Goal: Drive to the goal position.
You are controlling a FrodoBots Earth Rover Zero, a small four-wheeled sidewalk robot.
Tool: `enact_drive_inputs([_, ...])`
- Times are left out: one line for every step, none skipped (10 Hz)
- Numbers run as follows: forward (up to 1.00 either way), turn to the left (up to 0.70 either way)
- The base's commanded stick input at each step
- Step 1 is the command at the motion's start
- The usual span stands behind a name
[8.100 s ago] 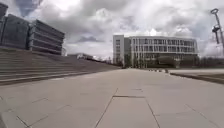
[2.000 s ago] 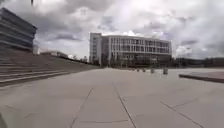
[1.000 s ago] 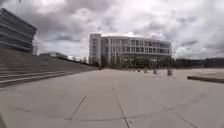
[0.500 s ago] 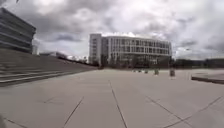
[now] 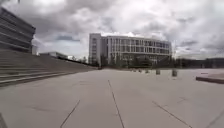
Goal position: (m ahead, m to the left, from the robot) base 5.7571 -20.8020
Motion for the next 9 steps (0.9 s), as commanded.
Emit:
enact_drive_inputs([0.7,0.0])
enact_drive_inputs([0.7,0.0])
enact_drive_inputs([0.7,0.0])
enact_drive_inputs([0.7,0.0])
enact_drive_inputs([0.7,0.0])
enact_drive_inputs([0.7,0.0])
enact_drive_inputs([0.7,0.0])
enact_drive_inputs([0.7,0.0])
enact_drive_inputs([0.7,0.0])
